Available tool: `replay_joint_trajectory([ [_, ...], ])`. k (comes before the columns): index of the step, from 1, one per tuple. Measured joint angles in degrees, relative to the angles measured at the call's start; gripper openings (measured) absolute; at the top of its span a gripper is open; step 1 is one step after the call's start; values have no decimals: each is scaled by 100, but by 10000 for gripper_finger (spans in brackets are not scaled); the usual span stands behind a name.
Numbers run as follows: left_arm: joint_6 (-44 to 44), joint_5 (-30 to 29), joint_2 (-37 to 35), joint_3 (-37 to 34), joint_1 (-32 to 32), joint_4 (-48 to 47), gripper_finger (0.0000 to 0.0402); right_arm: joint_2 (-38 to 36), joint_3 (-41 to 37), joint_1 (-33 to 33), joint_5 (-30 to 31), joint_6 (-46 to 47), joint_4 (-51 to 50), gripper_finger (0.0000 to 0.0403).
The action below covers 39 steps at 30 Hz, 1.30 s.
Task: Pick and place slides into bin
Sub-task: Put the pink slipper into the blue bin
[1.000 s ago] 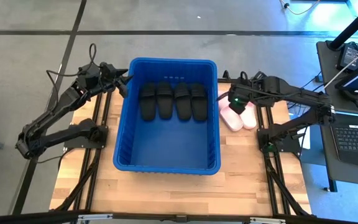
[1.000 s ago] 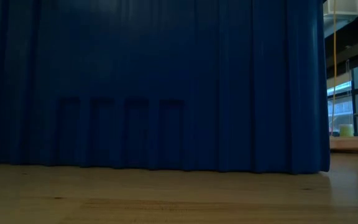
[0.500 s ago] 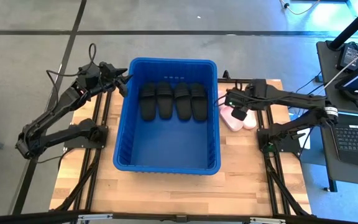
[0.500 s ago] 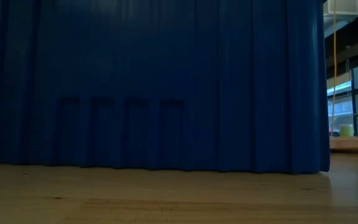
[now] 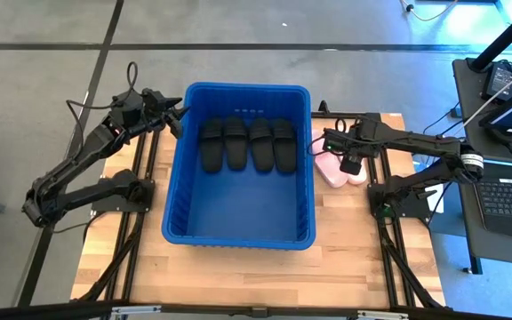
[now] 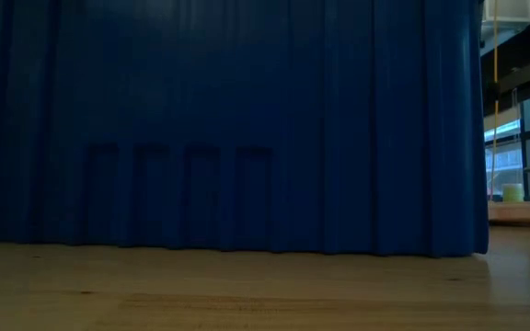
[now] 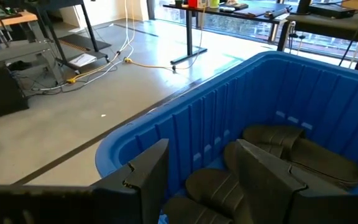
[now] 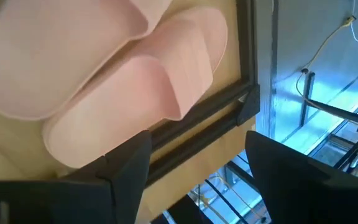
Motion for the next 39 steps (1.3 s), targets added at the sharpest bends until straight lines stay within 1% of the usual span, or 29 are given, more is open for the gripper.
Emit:
replay_joint_trajectory([
  [8,-4,0,0,0,0,-2,176,2,-1,-224,0,-1050,41,262],
  [12,-7,0,1,0,0,-13,176,2,-1,-337,-3,-1644,340,262],
  [14,-7,0,0,0,0,-43,176,2,-1,-439,-30,-1799,678,262],
  [18,-7,0,-1,2,0,-223,176,2,-1,-680,-366,-2220,1179,262],
  [21,-9,0,1,2,0,-403,176,2,-1,-835,-408,-2561,1214,262],
  [24,-9,0,1,2,0,-574,176,3,-22,-1012,-669,-2785,1240,262],
  [26,-11,0,1,2,0,-639,176,-2,-207,-1075,-732,-2943,1408,262],
  [29,-11,0,1,2,0,-661,176,2,-727,-1122,-755,-3286,1890,262],
  [35,-7,0,1,2,0,-649,176,4,-1741,-1126,-740,-3447,2782,262],
  [37,-11,0,1,2,0,-647,176,4,-2001,-1126,-526,-3439,3058,262],
  [39,-11,0,1,2,0,-643,176,4,-2220,-1127,-126,-3432,3515,262],
])
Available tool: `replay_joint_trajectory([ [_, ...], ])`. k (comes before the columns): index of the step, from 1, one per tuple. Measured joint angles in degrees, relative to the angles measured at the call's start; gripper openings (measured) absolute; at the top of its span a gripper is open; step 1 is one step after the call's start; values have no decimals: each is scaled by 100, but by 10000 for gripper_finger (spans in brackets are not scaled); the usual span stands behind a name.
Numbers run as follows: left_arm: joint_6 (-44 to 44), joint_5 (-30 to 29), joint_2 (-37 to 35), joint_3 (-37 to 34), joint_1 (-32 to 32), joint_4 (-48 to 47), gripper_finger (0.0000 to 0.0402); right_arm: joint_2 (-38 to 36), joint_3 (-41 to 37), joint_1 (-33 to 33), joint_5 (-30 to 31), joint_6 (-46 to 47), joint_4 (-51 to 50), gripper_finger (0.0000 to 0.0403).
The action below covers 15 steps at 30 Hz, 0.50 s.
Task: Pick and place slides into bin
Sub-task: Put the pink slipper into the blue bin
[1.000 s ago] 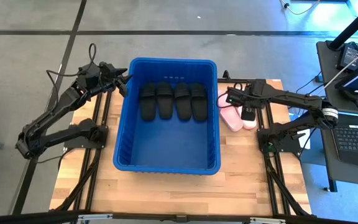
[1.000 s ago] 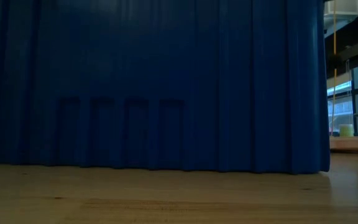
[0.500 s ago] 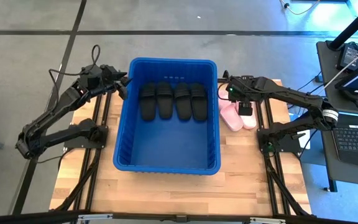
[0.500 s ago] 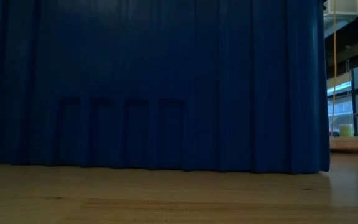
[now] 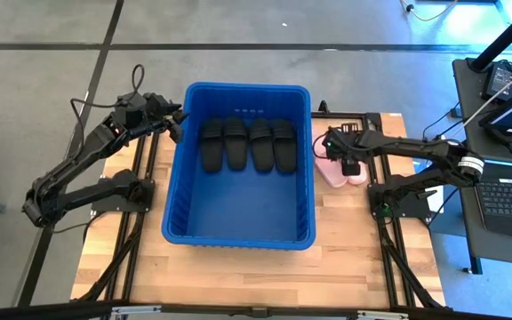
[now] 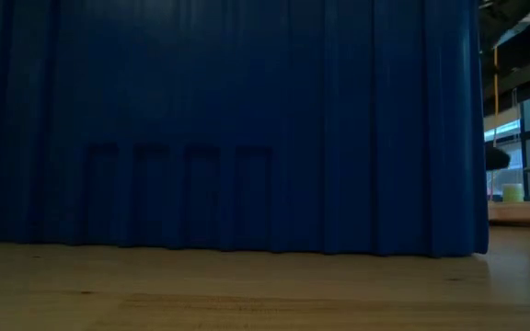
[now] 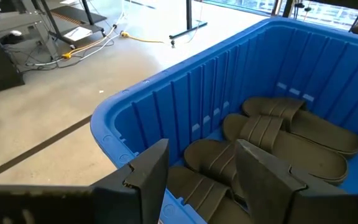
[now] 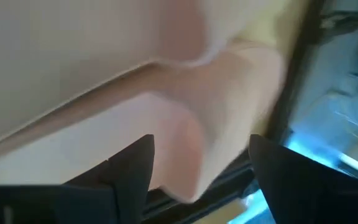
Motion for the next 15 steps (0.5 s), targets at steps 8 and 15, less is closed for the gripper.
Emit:
replay_joint_trajectory([
  [8,-50,0,0,0,-2,3,176,2,-521,-172,138,-20,1381,260],
  [15,-188,0,0,0,-4,3,176,2,-572,-299,273,264,1471,186],
])
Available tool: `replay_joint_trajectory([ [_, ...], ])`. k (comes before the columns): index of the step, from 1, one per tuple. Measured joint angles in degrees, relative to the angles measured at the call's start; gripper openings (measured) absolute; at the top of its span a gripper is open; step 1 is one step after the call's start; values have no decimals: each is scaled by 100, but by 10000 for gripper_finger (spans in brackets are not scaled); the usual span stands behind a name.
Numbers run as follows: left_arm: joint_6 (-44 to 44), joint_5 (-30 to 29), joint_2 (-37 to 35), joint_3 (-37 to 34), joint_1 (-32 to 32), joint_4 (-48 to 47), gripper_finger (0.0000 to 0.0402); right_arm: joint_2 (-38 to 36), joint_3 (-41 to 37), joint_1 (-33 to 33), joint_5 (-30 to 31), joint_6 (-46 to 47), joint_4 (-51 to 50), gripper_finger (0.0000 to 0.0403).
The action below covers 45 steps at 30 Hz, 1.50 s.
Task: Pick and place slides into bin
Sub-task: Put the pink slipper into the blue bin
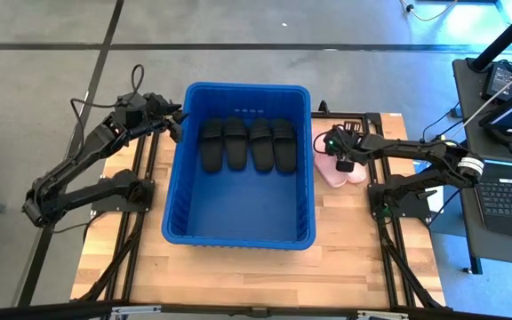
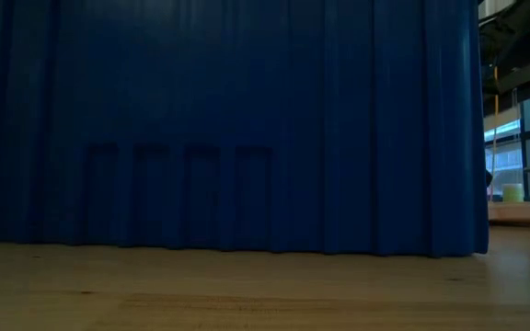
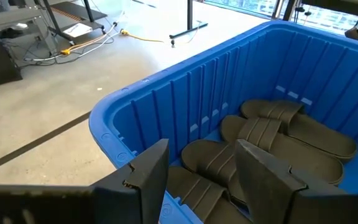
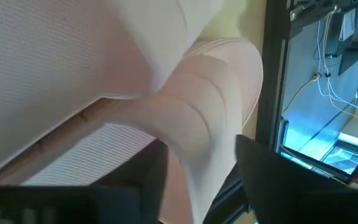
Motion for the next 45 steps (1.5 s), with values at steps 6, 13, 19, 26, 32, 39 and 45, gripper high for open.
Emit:
replay_joint_trajectory([
  [6,0,0,0,0,0,0,176,0,13,0,10,40,-54,56],
  [13,2,0,0,0,0,0,176,1,471,0,133,414,-981,22],
  [19,46,0,0,0,0,0,176,0,1418,2,257,914,-2470,14],
  [26,50,0,0,0,0,2,176,-4,2830,4,321,1445,-3741,14],
  [32,52,0,0,0,0,1,176,-5,4191,9,636,2172,-4540,14],
  [39,55,0,0,0,0,0,176,16,5637,363,656,3204,-4610,14],
  [45,57,0,0,0,0,0,176,678,6807,966,637,3332,-4542,13],
])
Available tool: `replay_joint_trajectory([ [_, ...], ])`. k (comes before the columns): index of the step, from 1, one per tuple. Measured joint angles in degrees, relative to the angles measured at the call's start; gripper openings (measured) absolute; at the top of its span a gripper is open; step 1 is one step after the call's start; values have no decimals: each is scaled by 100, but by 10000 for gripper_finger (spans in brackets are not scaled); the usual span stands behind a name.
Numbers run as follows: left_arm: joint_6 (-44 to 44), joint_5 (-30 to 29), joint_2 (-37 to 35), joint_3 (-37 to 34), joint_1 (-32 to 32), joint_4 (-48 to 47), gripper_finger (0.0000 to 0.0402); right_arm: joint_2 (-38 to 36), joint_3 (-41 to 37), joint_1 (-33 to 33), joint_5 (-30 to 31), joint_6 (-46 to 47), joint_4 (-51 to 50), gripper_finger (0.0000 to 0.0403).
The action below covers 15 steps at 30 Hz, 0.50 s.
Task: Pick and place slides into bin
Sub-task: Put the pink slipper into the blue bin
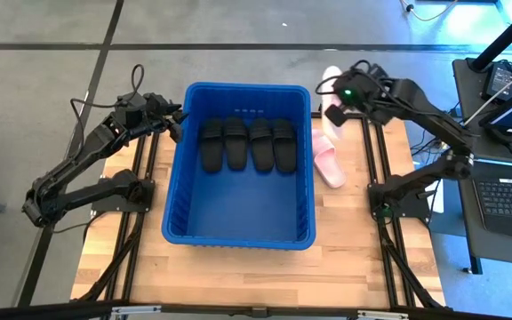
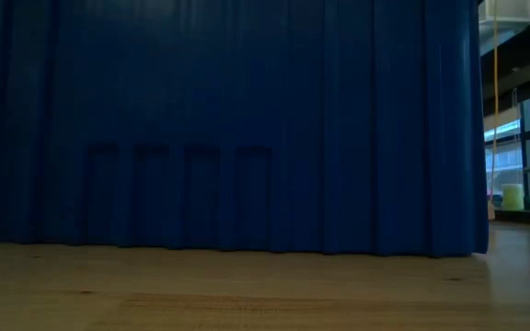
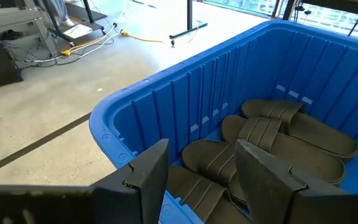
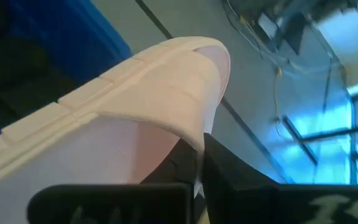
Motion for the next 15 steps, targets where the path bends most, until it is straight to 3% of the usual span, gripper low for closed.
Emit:
replay_joint_trajectory([
  [15,170,-2,0,0,0,-2,176,2923,2822,1197,-50,147,-958,13],
])
